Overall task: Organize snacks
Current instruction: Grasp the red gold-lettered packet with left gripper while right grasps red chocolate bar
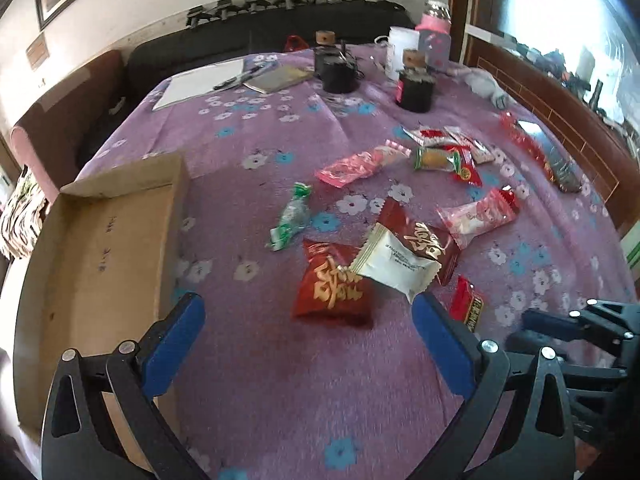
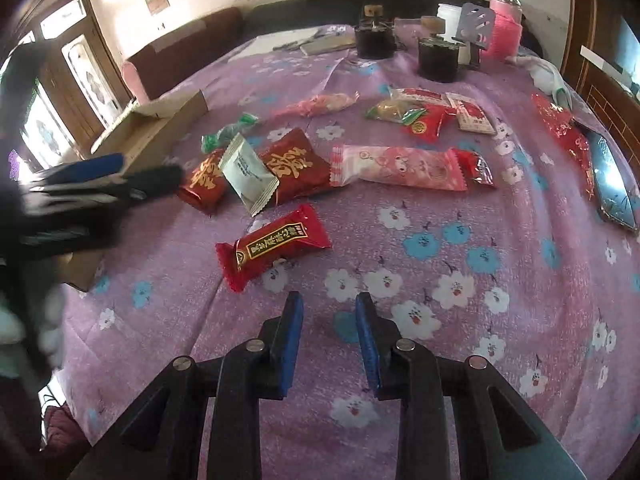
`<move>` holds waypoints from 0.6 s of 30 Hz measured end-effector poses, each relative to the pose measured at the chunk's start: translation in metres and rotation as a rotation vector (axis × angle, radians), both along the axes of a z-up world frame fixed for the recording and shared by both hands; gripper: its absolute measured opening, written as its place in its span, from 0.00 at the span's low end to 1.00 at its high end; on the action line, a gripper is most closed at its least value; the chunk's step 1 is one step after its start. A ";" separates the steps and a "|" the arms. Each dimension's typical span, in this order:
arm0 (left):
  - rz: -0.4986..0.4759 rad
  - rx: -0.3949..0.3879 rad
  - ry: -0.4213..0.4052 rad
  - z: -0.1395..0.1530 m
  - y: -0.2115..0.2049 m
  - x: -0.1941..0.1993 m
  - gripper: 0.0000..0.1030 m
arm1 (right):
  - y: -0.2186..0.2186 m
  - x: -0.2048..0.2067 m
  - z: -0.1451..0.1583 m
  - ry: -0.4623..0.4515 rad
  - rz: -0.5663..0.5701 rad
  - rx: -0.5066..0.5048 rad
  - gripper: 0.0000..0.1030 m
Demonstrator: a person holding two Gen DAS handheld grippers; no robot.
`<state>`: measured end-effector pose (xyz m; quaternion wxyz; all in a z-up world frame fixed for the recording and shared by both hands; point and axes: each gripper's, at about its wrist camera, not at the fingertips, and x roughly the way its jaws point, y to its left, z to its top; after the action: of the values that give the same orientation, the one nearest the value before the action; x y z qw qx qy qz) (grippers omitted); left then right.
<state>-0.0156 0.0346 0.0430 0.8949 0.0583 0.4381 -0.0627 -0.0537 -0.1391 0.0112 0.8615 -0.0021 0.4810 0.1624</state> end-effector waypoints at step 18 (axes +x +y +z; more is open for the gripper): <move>-0.135 -0.090 0.172 -0.015 0.012 -0.020 0.24 | -0.002 0.000 0.003 0.003 0.003 0.061 0.36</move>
<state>-0.0352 0.0468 0.0283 0.8495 0.0419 0.5050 -0.1470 -0.0537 -0.1409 0.0144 0.8602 0.0239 0.4772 0.1782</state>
